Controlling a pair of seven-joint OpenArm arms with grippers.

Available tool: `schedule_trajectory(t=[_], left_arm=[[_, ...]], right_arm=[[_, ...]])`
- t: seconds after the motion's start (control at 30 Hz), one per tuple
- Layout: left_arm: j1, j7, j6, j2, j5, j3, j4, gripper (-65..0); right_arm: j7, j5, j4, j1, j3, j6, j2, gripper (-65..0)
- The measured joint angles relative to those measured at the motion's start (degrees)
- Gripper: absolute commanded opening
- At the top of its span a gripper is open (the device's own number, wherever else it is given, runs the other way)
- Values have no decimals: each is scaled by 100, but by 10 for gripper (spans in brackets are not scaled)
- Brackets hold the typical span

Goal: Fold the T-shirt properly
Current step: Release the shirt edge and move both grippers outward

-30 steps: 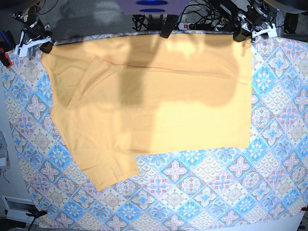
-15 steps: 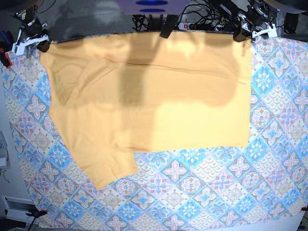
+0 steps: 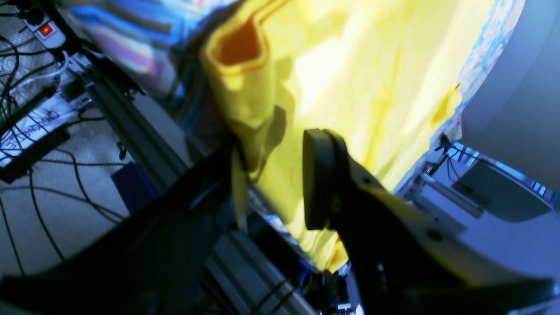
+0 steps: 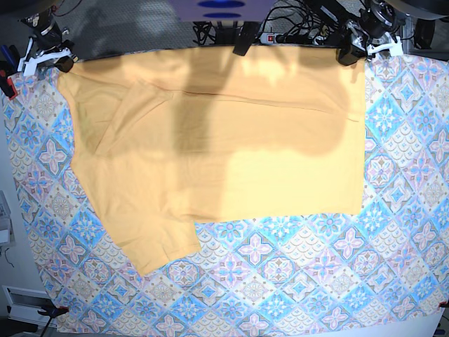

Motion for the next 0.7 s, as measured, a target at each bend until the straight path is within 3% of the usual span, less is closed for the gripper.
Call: schedule_trajectory(t=[0.17, 0.37, 0.7], left_arm=[[11, 26, -2, 2, -2, 0, 0, -431], [120, 170, -22, 0, -31, 2, 2, -435], [444, 179, 63, 39, -24, 4, -11, -436]], right_arm=[[-70, -2, -44, 17, 177, 55, -26, -558], [-66, -46, -59, -11, 262, -24, -35, -508], [-68, -46, -59, -13, 262, -26, -35, -506]])
